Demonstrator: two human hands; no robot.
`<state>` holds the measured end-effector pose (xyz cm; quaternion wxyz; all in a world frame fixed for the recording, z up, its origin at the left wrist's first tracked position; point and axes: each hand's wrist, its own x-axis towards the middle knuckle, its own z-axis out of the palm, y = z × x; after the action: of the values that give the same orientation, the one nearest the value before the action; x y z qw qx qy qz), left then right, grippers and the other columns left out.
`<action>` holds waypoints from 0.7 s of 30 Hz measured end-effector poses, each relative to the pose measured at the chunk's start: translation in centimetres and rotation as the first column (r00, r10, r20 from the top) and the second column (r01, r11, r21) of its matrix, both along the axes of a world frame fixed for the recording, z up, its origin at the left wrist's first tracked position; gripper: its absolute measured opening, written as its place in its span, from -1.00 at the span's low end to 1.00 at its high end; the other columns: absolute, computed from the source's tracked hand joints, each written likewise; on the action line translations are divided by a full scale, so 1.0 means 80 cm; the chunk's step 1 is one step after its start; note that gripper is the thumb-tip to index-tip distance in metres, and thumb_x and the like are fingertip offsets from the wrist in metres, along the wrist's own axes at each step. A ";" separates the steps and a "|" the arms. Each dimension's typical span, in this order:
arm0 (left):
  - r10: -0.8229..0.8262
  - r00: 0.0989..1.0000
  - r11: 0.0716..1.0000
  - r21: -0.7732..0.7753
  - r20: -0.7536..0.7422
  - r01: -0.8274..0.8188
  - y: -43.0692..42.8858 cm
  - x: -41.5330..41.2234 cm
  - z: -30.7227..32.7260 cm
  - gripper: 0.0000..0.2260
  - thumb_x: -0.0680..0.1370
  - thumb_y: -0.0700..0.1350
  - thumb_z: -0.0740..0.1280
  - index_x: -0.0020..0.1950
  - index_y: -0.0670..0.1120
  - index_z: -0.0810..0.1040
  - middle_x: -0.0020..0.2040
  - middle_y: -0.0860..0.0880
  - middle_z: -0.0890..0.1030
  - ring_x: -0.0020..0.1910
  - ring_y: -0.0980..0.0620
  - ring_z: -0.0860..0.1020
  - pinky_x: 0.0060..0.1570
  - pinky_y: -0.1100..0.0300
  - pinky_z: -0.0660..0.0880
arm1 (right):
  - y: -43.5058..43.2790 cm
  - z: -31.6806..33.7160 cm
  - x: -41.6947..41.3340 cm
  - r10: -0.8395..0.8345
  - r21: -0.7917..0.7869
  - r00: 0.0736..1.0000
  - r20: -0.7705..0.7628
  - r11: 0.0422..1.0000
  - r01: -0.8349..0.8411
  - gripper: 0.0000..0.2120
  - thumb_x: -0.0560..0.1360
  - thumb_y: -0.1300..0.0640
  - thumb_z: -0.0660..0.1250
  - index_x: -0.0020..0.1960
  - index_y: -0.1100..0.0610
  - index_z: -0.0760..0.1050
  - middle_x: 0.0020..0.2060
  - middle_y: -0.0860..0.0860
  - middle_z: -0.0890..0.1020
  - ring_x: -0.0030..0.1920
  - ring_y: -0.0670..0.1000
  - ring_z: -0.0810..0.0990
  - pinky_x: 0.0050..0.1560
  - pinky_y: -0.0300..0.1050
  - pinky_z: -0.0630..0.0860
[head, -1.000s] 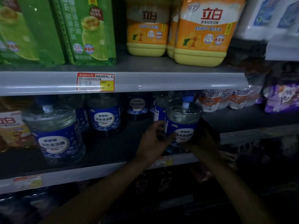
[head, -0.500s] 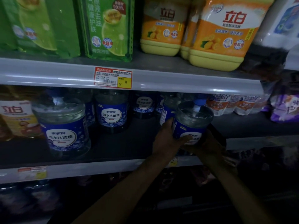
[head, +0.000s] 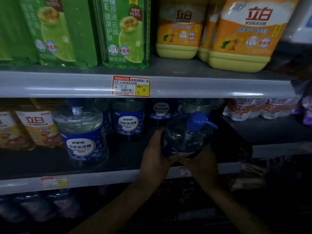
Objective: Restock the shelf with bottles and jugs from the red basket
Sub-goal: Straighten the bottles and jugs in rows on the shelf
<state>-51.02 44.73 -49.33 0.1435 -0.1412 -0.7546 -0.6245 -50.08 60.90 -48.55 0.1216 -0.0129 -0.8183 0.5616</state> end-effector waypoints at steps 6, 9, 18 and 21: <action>0.013 0.999 0.997 0.078 0.040 -0.016 -0.032 -0.024 0.001 -0.23 0.38 -0.22 0.66 0.52 -0.02 0.42 0.38 0.12 0.61 0.34 0.21 0.57 0.30 0.16 0.57 | -0.031 -0.002 -0.023 0.005 0.128 0.999 -0.049 0.992 0.001 -0.17 0.27 -0.09 0.66 0.41 -0.02 0.35 0.11 -0.14 0.60 0.08 -0.16 0.60 0.13 -0.15 0.55; 0.006 0.998 0.997 0.071 0.062 -0.010 -0.039 -0.039 0.002 -0.24 0.41 -0.20 0.65 0.55 -0.04 0.41 0.39 0.07 0.61 0.36 0.12 0.58 0.30 -0.02 0.59 | -0.037 0.001 -0.033 -0.034 0.209 0.999 -0.016 0.977 0.037 -0.15 0.26 -0.11 0.66 0.43 -0.04 0.32 0.09 -0.09 0.59 0.06 -0.08 0.58 0.14 -0.07 0.56; 0.018 0.996 0.997 0.067 0.089 -0.024 -0.039 -0.066 0.006 -0.39 0.45 -0.17 0.62 0.46 -0.06 0.50 0.30 0.02 0.67 0.26 0.06 0.65 0.20 -0.10 0.65 | -0.046 0.000 -0.051 -0.094 0.252 0.994 0.046 0.964 0.080 -0.08 0.23 -0.26 0.62 0.44 -0.05 0.29 0.09 -0.08 0.58 0.06 -0.03 0.59 0.12 -0.03 0.56; 0.024 0.995 0.997 0.074 0.098 -0.031 -0.038 -0.065 0.007 -0.40 0.47 -0.17 0.61 0.47 -0.06 0.49 0.31 0.02 0.67 0.27 0.06 0.65 0.21 -0.09 0.64 | -0.048 0.001 -0.050 -0.080 0.254 0.995 0.063 0.965 0.062 0.00 0.23 -0.29 0.61 0.51 -0.07 0.22 0.12 -0.09 0.56 0.10 -0.03 0.58 0.15 -0.03 0.54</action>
<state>-56.25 41.72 -48.74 0.1206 -0.0948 -0.7384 -0.6567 -54.10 57.08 -48.47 0.1123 -0.0471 -0.8859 0.4476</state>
